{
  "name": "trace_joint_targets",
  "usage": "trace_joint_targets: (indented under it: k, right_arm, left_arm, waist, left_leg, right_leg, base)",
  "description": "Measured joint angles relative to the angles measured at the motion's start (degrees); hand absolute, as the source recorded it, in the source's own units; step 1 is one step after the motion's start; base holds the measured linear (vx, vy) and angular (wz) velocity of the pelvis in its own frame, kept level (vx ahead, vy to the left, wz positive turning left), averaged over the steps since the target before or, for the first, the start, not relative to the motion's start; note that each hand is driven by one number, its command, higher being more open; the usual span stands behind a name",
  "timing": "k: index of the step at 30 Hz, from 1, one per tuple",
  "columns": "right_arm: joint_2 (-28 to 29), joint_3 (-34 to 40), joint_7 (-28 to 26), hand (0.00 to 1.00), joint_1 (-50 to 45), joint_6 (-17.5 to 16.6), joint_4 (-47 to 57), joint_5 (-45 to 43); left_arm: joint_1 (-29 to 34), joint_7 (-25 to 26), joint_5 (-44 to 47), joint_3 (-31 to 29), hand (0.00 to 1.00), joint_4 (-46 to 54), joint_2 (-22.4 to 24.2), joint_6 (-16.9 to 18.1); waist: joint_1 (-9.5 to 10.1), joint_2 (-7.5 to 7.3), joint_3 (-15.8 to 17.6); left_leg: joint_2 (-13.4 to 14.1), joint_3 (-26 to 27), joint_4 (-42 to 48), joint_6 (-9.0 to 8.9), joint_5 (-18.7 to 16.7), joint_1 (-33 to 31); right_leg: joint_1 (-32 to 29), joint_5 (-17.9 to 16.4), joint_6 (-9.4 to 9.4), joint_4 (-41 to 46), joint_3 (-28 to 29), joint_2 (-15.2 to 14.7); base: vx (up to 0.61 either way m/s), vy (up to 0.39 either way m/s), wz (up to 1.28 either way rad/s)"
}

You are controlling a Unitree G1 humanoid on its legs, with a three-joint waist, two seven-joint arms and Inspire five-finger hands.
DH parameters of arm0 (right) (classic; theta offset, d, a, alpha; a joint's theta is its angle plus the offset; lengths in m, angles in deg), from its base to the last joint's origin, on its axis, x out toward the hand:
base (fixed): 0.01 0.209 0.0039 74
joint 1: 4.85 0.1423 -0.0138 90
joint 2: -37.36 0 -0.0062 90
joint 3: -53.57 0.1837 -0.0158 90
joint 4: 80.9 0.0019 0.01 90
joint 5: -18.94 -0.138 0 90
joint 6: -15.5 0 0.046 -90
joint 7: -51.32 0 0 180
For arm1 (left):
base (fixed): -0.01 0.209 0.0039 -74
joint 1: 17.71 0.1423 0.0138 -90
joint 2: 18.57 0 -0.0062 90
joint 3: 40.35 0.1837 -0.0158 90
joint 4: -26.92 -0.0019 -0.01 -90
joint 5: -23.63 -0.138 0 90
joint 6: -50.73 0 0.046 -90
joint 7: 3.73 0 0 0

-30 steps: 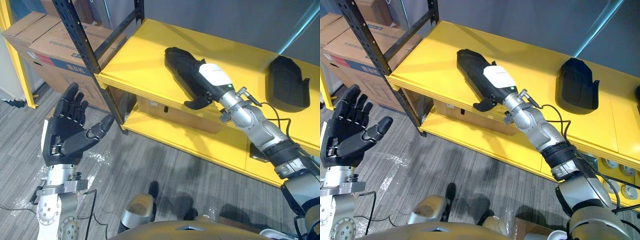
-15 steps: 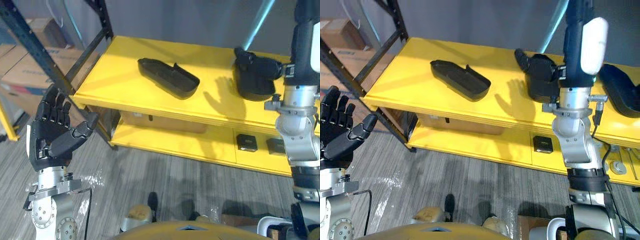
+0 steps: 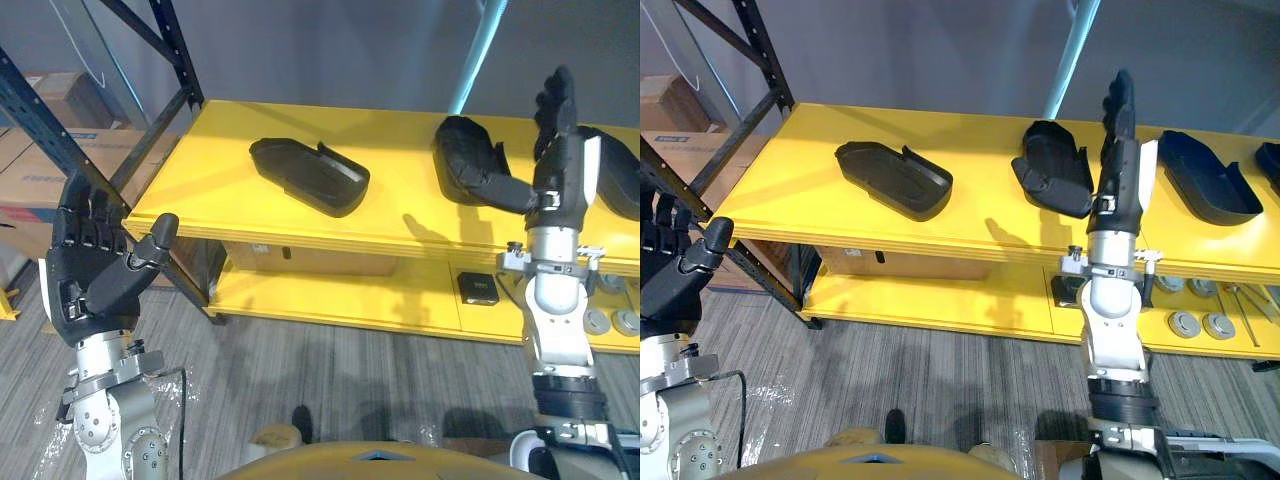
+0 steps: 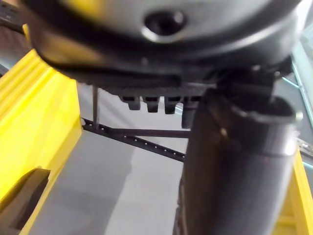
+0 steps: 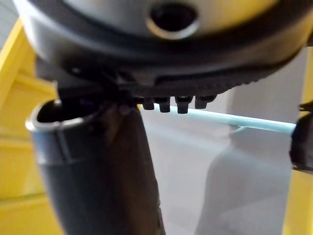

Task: Walk over and take three plastic housings, then place them on the shelf

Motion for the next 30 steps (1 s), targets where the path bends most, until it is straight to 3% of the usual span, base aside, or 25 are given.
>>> trace_joint_targets:
  k: [3,5,6,7,9,11,12,13,14,15,16,18,21,24,28,30]
  right_arm:
    - [1.9,-2.5,-2.5,1.00,-1.3,1.4,0.0,-2.8]
    - [2.1,-5.5,-4.7,1.00,-1.3,1.7,0.0,-5.0]
    - [2.0,-7.7,-5.5,1.00,-1.2,1.7,0.0,-6.3]
    - [2.0,-10.2,-5.8,1.00,-1.1,1.6,-0.3,-6.6]
    - [1.8,-13.6,-6.4,1.00,-0.6,1.4,-2.3,-6.6]
    - [1.7,-14.5,-7.2,1.00,-0.5,1.3,-3.8,-6.4]
    - [1.6,-14.0,-7.4,1.00,-0.4,1.1,-4.1,-7.0]
    - [1.6,-13.6,-7.7,1.00,-0.2,1.0,-4.1,-8.2]
    - [1.7,-13.4,-7.8,1.00,-0.1,0.8,-4.1,-9.1]
    - [1.7,-13.2,-7.8,1.00,-0.1,0.7,-4.1,-9.4]
    - [2.6,-12.4,-7.7,1.00,0.0,0.1,-4.1,-9.4]
    - [4.0,-11.4,-6.9,1.00,-0.1,-0.7,-4.2,-8.9]
    - [6.1,-11.1,-3.9,1.00,-0.2,-1.7,-4.3,-7.7]
    - [7.3,-11.9,-3.8,1.00,-0.3,-2.8,-3.2,-8.4]
    - [8.5,-12.8,-3.1,1.00,-0.5,-3.0,-2.3,-6.8]
    - [8.3,-12.8,-2.7,1.00,-1.1,-3.0,-2.4,-4.4]
  left_arm:
    - [0.7,0.0,-0.2,1.5,1.00,0.0,0.1,-1.9]
    - [1.2,0.1,-0.2,2.5,1.00,-0.2,0.2,-2.9]
    - [1.2,0.2,-0.2,3.5,1.00,-0.6,0.3,-3.0]
    - [1.2,0.2,0.0,4.1,1.00,-1.1,0.3,-3.0]
    - [1.5,0.2,0.1,4.3,1.00,-2.9,1.0,-3.0]
    - [2.4,0.4,0.6,4.8,1.00,-4.7,2.1,-3.0]
    - [2.6,0.3,0.8,5.6,1.00,-6.2,2.3,-3.0]
    - [2.7,0.4,0.8,6.2,1.00,-7.6,2.2,-3.0]
    - [2.8,0.4,0.8,6.8,1.00,-8.3,2.3,-3.0]
    - [2.8,0.6,0.8,7.4,1.00,-8.6,2.4,-3.0]
    - [2.0,0.8,0.5,8.9,1.00,-8.7,2.1,-3.0]
    - [0.4,0.8,0.3,11.4,1.00,-8.7,2.1,-3.1]
    - [0.2,-1.0,0.2,13.7,1.00,-8.5,1.5,-3.5]
    - [1.5,-1.8,0.7,12.2,1.00,-8.4,0.7,-3.9]
    - [2.3,-1.7,2.8,10.3,1.00,-8.3,0.6,-3.7]
    - [2.4,-0.7,2.9,10.5,1.00,-8.3,0.7,-3.7]
  waist:
    - [0.07,0.05,0.0]
    - [0.15,0.26,0.1]
    - [0.56,1.13,0.6]
    - [0.99,2.27,1.3]
    - [2.12,3.41,1.7]
    - [2.45,3.96,1.3]
    - [2.22,3.21,1.4]
    - [2.11,4.22,1.0]
    - [2.00,4.44,0.9]
    - [1.83,5.39,0.3]
    - [0.19,4.27,0.5]
    - [-1.29,3.04,0.7]
    - [-1.18,2.65,0.5]
    - [-0.88,2.27,0.4]
    - [-0.77,2.30,0.5]
    - [-0.90,2.42,0.6]
  left_leg:
    - [0.2,0.6,2.5,-0.05,-1.6,-0.5]
    - [1.2,0.8,9.4,-0.17,-5.2,-3.3]
    - [3.2,0.7,17.4,-0.23,-8.5,-6.4]
    - [5.6,0.4,25.3,-1.49,-11.3,-8.8]
    - [7.6,-1.7,33.3,-3.90,-12.4,-12.0]
    - [7.3,-1.7,31.4,-5.01,-11.8,-12.4]
    - [6.3,-2.0,31.4,-4.07,-11.9,-13.5]
    - [7.6,-2.6,32.9,-2.81,-12.8,-14.0]
    - [8.6,-3.7,30.0,-3.87,-12.5,-12.8]
    - [7.9,-4.6,27.5,-4.15,-12.5,-12.1]
    - [5.7,-3.9,22.0,-3.05,-10.8,-11.7]
    - [3.7,-2.1,16.8,-2.29,-9.4,-10.4]
    - [2.2,-0.6,16.0,-1.23,-8.2,-8.7]
    - [0.7,-1.2,13.3,-0.26,-7.4,-7.3]
    - [0.0,-1.4,10.6,-0.58,-7.2,-8.7]
    - [1.2,0.7,10.7,-0.87,-6.9,-9.5]
  right_leg:
    - [-0.1,-0.2,-0.28,0.8,0.7,-0.2]
    - [0.1,-0.7,-0.83,1.2,0.8,0.1]
    - [0.7,-1.2,-1.51,1.1,0.5,1.3]
    - [2.2,-1.2,-1.52,-0.3,0.6,2.7]
    - [2.4,-1.5,-1.53,-0.7,1.5,4.2]
    - [1.1,-1.7,-1.85,-0.6,2.1,3.8]
    - [-0.5,-1.2,-2.34,-0.3,2.2,2.4]
    - [-2.3,-0.9,-1.97,1.1,2.7,1.6]
    - [-3.8,-0.6,-1.48,2.6,2.9,1.3]
    - [-4.8,-0.4,-0.99,3.4,3.3,0.8]
    - [-6.4,0.3,0.04,3.6,2.8,-1.3]
    - [-6.8,1.1,1.18,3.7,0.8,-4.2]
    - [-5.3,2.5,1.37,4.4,-0.7,-6.0]
    - [-4.1,2.9,1.53,3.9,-1.2,-7.0]
    - [-5.6,2.9,1.49,3.0,-2.2,-7.3]
    - [-6.1,2.9,1.53,2.4,-2.7,-6.9]
  base:
    - [0.00,-0.001,-0.13]
    - [0.00,-0.030,-0.11]
    - [-0.03,-0.041,-0.04]
    - [-0.09,-0.033,-0.04]
    - [-0.11,-0.005,-0.18]
    - [-0.04,0.014,-0.09]
    - [-0.01,0.076,-0.02]
    - [-0.01,0.094,-0.12]
    - [0.02,0.091,-0.22]
    - [0.01,0.172,0.04]
    - [0.01,0.188,0.21]
    - [-0.01,0.158,0.49]
    - [-0.01,0.138,0.29]
    - [-0.02,0.076,0.17]
    - [-0.05,0.006,0.16]
    - [0.04,-0.063,0.06]
